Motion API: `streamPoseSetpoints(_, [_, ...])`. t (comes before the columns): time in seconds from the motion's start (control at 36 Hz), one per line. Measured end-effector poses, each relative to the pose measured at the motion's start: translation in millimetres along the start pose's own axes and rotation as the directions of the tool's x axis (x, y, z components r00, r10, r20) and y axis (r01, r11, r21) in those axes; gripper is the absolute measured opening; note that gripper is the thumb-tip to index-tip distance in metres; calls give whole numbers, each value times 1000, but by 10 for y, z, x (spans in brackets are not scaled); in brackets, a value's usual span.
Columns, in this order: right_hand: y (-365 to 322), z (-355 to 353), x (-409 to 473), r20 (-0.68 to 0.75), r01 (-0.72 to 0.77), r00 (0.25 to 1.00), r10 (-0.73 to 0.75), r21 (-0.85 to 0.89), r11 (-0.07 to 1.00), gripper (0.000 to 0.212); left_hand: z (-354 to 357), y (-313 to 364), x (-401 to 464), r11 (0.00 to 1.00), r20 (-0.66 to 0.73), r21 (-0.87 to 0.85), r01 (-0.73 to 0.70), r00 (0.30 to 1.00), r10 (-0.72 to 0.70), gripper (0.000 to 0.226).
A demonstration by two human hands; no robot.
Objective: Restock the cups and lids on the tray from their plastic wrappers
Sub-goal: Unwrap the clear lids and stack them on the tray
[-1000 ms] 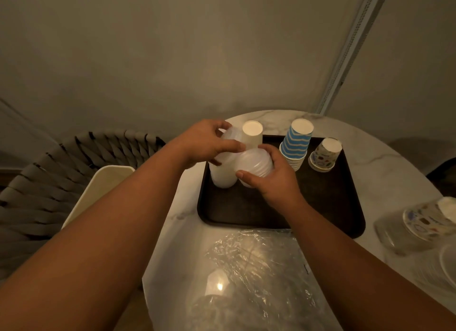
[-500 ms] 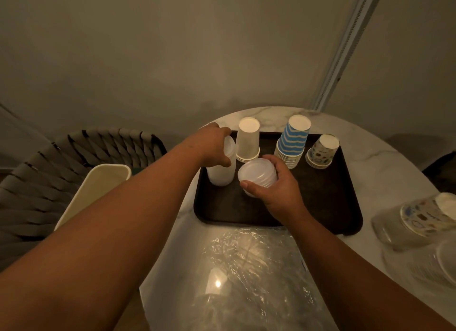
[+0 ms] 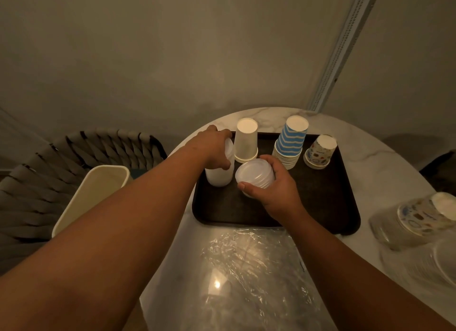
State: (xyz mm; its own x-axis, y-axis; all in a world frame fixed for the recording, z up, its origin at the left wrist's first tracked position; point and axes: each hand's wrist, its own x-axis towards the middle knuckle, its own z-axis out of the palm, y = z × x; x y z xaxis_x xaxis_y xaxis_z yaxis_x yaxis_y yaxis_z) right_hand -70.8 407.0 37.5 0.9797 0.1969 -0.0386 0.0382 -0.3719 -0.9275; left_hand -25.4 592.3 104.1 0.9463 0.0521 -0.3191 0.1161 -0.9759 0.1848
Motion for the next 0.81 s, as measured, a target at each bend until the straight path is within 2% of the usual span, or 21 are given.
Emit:
streamPoseSetpoints(0.19, [-27, -35, -9, -14, -3, 1000, 3, 1, 1000, 80, -53, -34, -19, 1000, 15, 18, 11, 1000, -11, 108])
streamPoseSetpoints(0.22, [-30, -39, -8, -19, -3, 1000, 3, 2, 1000, 81, -84, -31, -44, 1000, -24, 17, 10, 1000, -9, 107])
streamPoseSetpoints(0.28, [-34, -38, -5, -23, -8, 1000, 8, 3, 1000, 82, -150, 23, -128, 996, -208, -74, -49, 978, 33, 93])
streamPoseSetpoints(0.33, [-52, -39, -2, -24, -6, 1000, 7, 11, 1000, 84, -208, 158, -253, 954, -433, -241, -179, 899, 60, 69])
streamPoseSetpoints(0.36, [-69, -39, 3, -26, -3, 1000, 3, 16, 1000, 85, -233, 242, -319, 924, -486, -303, -233, 872, 60, 60])
streamPoseSetpoints(0.42, [-113, -40, 11, -32, 11, 999, -10, 25, 1000, 86, -235, 390, -424, 895, -429, -376, -238, 901, 59, 54])
streamPoseSetpoints(0.5, [-180, -63, 30, -23, 30, 999, -30, 27, 999, 89, -165, 505, -507, 947, -201, -292, -137, 976, 79, 73])
streamPoseSetpoints(0.56, [-233, -92, 36, -14, 46, 999, -46, 24, 999, 92, -123, 527, -538, 951, -108, -288, -111, 991, 82, 79])
streamPoseSetpoints(0.67, [-311, -150, 36, -3, 80, 997, -80, -11, 997, 96, -107, 515, -545, 890, -88, -448, -85, 995, 51, 70])
streamPoseSetpoints(0.81, [-323, -182, 14, 58, 96, 994, -92, -77, 992, 101, -126, 444, -512, 847, -43, -529, -61, 998, 45, 65])
